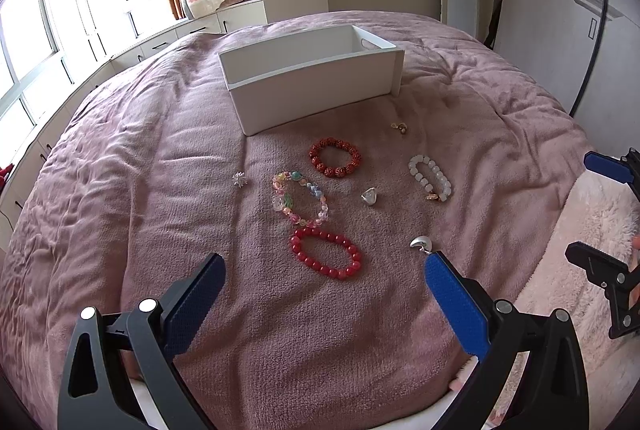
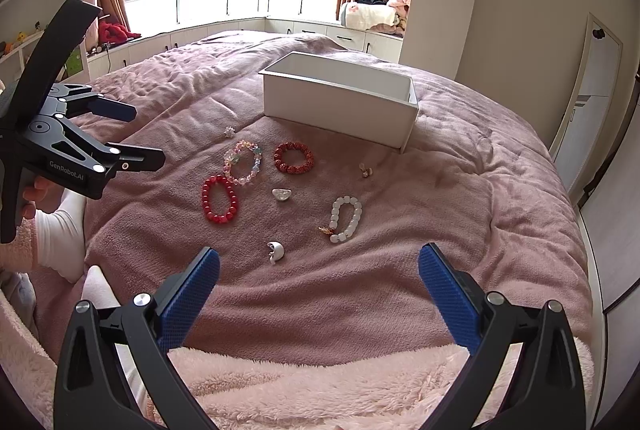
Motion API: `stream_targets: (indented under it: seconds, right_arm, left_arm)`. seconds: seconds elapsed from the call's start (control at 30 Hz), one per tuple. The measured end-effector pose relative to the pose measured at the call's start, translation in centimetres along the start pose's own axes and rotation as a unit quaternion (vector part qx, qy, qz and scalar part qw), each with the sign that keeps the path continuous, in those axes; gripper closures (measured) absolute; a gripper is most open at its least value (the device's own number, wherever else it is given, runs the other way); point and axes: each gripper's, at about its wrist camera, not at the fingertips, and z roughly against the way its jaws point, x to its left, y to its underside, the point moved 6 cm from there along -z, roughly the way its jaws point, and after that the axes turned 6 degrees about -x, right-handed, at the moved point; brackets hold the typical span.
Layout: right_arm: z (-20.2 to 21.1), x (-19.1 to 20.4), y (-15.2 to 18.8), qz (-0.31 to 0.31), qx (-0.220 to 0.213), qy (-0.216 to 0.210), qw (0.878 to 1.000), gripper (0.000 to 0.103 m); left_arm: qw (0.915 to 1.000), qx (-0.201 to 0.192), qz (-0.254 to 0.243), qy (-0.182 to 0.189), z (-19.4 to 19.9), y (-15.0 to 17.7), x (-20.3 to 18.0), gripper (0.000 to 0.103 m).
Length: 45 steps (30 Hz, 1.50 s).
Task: Organize jewelry
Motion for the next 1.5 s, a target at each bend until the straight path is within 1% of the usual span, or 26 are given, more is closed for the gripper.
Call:
stream_targets:
  seconds: [0.63, 0.83, 1.03, 1.5]
  right_arm:
    - [-0.02, -0.01, 0.02, 0.000, 0.001, 0.000, 1.000, 0.004]
    - [-0.03, 0.01, 0.02, 0.000, 0.000, 0.000, 1.000, 0.004]
    - [0.01, 0.01, 0.05, 0.000, 0.002, 0.000, 1.000, 0.004]
    - [-0.08, -0.02, 0.28, -0.003, 0.001, -0.002, 1.000, 0.004]
  left_arm:
    - [1.0000, 0.001, 0.000, 0.001, -0.01, -0.01, -0.03, 0.002]
    - [0.9999, 0.004, -0.004, 0.010, 0.00, 0.14, -0.03, 0.002]
    - [0.9996, -0.004, -0.010, 0.026, 0.42, 0.22, 0.06, 0.002]
    - [0.9989, 0.003, -0.021, 0.042, 0.40, 0.35, -0.86, 0.002]
